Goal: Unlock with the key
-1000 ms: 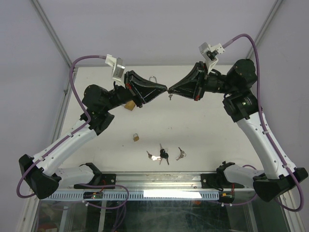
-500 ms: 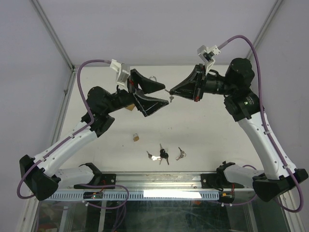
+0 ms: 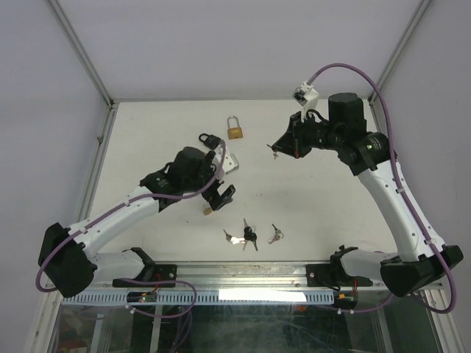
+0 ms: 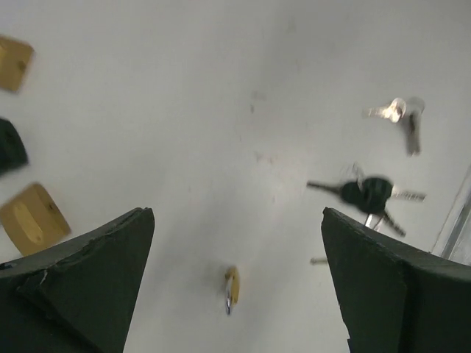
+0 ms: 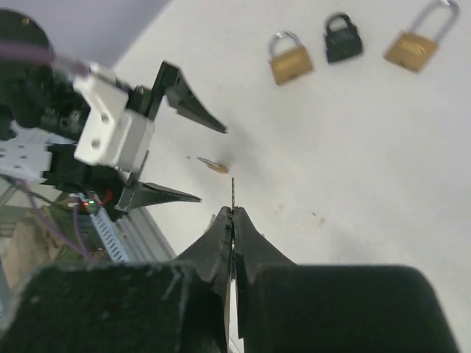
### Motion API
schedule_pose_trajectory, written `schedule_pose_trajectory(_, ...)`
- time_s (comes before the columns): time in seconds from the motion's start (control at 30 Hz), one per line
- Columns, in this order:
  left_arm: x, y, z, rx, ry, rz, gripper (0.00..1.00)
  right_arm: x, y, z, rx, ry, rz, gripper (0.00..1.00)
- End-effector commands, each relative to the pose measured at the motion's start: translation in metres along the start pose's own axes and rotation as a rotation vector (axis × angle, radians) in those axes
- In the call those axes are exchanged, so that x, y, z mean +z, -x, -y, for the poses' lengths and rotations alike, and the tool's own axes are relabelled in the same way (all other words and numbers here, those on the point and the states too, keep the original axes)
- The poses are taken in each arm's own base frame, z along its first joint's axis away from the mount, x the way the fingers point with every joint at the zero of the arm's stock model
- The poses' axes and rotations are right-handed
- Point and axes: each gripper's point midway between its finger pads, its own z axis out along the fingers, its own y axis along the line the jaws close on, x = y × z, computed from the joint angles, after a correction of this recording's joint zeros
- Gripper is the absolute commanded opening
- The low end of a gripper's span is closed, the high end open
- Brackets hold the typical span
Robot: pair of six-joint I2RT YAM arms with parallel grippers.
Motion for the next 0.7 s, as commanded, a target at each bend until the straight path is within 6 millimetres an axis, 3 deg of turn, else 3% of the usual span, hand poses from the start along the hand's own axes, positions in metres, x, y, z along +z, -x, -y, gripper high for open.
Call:
schedule_pose_trajectory(0.0,-0.004,-0.095,-0.002,0.141,0.026,-0.344,0.99,0.002,-0.034,0.048,0.021,-0.246,-0.112,0.00)
schedule_pose_trajectory(0.1,0.004,-0.122,0.000,0.135,0.006,-0.415,0.99,0.007,-0.048,0.058,0.025,-0.282,-0.143,0.00)
schedule_pose_trajectory(0.2,0.011,-0.147,-0.011,0.159,0.048,-0.486,0.99,0.009,-0.053,0.057,0.026,-0.270,-0.143,0.00)
schedule_pose_trajectory(0.37,0.017,-0.165,-0.026,0.199,0.111,-0.524,0.98,0.009,-0.057,0.053,0.030,-0.249,-0.143,0.00)
schedule_pose_trajectory(0.53,0.019,-0.181,-0.024,0.168,0.062,-0.566,0.75,0.010,-0.057,0.053,0.027,-0.243,-0.135,0.00)
schedule_pose_trajectory(0.67,0.022,-0.172,-0.022,0.133,0.049,-0.542,0.50,0.010,-0.054,0.051,0.024,-0.233,-0.129,0.00)
